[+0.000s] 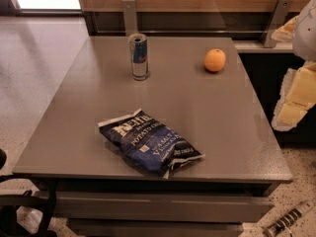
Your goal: Move orange near blue chip bag
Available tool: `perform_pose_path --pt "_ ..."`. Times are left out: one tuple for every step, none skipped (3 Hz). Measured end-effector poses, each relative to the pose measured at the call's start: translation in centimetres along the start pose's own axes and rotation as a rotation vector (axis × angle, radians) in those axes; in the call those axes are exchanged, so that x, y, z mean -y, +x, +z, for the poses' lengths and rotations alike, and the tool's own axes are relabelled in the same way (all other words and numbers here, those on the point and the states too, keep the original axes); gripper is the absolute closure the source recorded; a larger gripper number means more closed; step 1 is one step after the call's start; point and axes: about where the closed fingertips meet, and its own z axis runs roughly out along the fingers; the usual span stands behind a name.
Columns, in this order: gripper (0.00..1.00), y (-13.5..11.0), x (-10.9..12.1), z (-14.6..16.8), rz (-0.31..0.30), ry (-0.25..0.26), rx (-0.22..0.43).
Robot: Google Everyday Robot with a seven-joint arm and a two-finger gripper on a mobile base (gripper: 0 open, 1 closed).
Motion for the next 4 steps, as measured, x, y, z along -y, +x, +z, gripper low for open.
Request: perform_pose_path --pt "0.0 0.1 0.2 0.0 0.004 0.005 0.004" --pt "0.0 1.4 2.6 0.2 0.054 0.038 0.037" --pt "0.0 3.8 6.4 1.2 0.14 0.097 0.115" --pt "0.0 6.2 11.1 3.9 0.276 0.193 0.272"
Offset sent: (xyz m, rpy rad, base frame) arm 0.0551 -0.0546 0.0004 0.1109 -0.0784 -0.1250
